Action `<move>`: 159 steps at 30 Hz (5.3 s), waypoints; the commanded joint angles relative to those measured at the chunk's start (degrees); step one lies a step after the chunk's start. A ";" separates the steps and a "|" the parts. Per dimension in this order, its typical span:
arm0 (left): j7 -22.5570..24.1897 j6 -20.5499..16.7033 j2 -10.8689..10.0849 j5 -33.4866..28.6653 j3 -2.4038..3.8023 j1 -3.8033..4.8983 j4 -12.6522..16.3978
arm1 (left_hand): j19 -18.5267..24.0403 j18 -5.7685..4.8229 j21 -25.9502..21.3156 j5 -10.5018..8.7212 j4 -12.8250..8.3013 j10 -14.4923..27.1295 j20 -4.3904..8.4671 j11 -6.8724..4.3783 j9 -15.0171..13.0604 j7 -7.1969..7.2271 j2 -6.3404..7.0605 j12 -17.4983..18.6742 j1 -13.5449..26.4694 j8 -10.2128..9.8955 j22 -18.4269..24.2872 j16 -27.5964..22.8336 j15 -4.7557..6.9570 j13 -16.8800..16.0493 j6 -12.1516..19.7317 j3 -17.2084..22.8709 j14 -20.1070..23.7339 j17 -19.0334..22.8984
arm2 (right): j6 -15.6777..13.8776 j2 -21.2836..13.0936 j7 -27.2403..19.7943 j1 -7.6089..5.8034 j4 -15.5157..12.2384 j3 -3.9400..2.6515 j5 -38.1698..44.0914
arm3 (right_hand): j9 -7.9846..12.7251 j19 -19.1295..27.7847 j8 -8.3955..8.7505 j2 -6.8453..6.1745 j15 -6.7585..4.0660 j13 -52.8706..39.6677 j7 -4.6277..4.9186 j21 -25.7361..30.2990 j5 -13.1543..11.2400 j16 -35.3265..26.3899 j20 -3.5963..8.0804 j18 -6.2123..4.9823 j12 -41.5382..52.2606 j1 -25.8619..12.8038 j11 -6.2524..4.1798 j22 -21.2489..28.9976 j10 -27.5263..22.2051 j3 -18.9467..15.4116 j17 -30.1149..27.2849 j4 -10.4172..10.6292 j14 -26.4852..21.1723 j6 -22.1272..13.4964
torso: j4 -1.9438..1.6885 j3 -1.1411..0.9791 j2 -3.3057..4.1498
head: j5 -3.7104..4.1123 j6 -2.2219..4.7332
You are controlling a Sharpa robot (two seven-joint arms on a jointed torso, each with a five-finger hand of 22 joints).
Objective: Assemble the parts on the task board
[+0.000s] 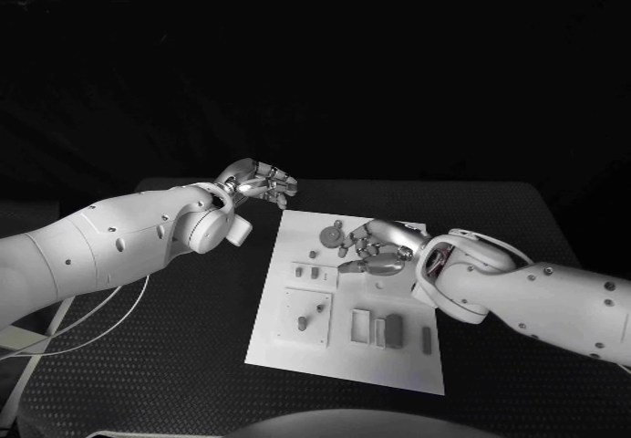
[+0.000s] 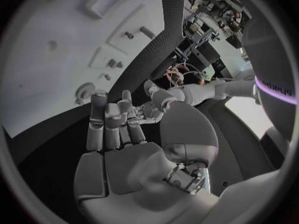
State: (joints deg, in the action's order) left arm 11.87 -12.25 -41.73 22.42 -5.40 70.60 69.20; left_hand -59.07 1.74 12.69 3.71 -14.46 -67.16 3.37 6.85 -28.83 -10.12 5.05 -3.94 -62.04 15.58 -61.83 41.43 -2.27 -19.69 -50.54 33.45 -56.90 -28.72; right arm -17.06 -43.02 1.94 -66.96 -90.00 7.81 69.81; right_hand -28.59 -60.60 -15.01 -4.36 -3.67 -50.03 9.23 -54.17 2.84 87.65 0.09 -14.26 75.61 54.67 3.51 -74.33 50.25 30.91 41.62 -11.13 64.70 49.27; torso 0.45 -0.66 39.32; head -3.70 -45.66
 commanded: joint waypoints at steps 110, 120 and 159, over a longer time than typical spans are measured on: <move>0.32 0.86 -0.22 -0.79 -0.07 0.04 0.20 | -0.31 1.11 -0.59 -0.03 1.32 0.41 -0.04 -0.11 0.37 -0.12 0.00 -0.17 1.36 0.52 -0.31 -0.96 -0.10 0.04 0.69 -0.77 -0.60 -1.02 | 16.95 -8.62 26.33 -0.88 -6.59 6.02 -14.22 | -9.29 -4.34 -3.05 6.30 -3.34 -6.59 -4.17 1.96 0.01 -0.39 1.61 -0.74 1.89 -7.74 -4.71 -0.87 13.28 5.84 10.38 -5.27 8.99 9.33 | 0.37 0.27 -0.21 | 2.75 -0.69; 0.15 0.80 -0.11 -0.79 -0.07 0.04 0.23 | -0.31 1.11 -0.61 -0.03 1.35 0.40 -0.05 -0.11 0.38 -0.11 0.01 -0.18 1.37 0.55 -0.32 -0.99 -0.10 0.04 0.67 -0.77 -0.61 -1.06 | 14.48 -7.64 26.79 -2.12 -6.67 5.94 -20.03 | -9.19 -4.43 -2.97 6.37 -3.44 -6.96 -4.28 1.95 0.02 -0.41 1.64 -0.74 1.94 -8.09 -4.82 -0.89 13.62 5.98 10.45 -5.23 9.06 9.66 | 0.25 0.24 -0.18 | 2.81 -0.46; -0.17 1.08 -0.01 -0.79 -0.07 0.05 0.37 | -0.31 1.09 -0.68 -0.03 1.58 0.46 -0.06 -0.08 0.42 -0.08 -0.06 -0.16 1.51 0.66 -0.38 -1.13 -0.12 0.05 0.62 -0.78 -0.60 -1.23 | 17.80 0.83 28.47 -1.34 -0.19 6.39 -23.38 | -8.52 -4.39 -1.99 6.63 -3.65 -8.59 -4.46 2.12 0.01 -0.73 1.64 -0.74 1.81 -12.94 -5.01 -1.12 14.23 5.87 10.42 -4.18 8.78 10.71 | 0.32 0.16 -0.17 | 2.33 -1.15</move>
State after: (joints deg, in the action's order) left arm 11.42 -11.81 -41.79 21.95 -5.50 70.59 69.42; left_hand -59.07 2.03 12.25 3.71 -13.37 -67.16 3.36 6.85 -28.49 -10.31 5.07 -3.94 -61.15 16.03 -62.12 40.57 -2.47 -19.71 -50.34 32.67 -57.10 -29.86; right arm -1.37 -42.27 30.28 -68.36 -90.16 14.19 46.11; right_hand -37.07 -64.90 -16.94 0.51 -7.01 -58.60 4.84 -52.03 2.65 87.14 1.69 -13.29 77.52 40.45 -0.22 -74.92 62.68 34.75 52.03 -13.47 73.46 59.51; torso 0.77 -0.47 39.16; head -1.33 -46.75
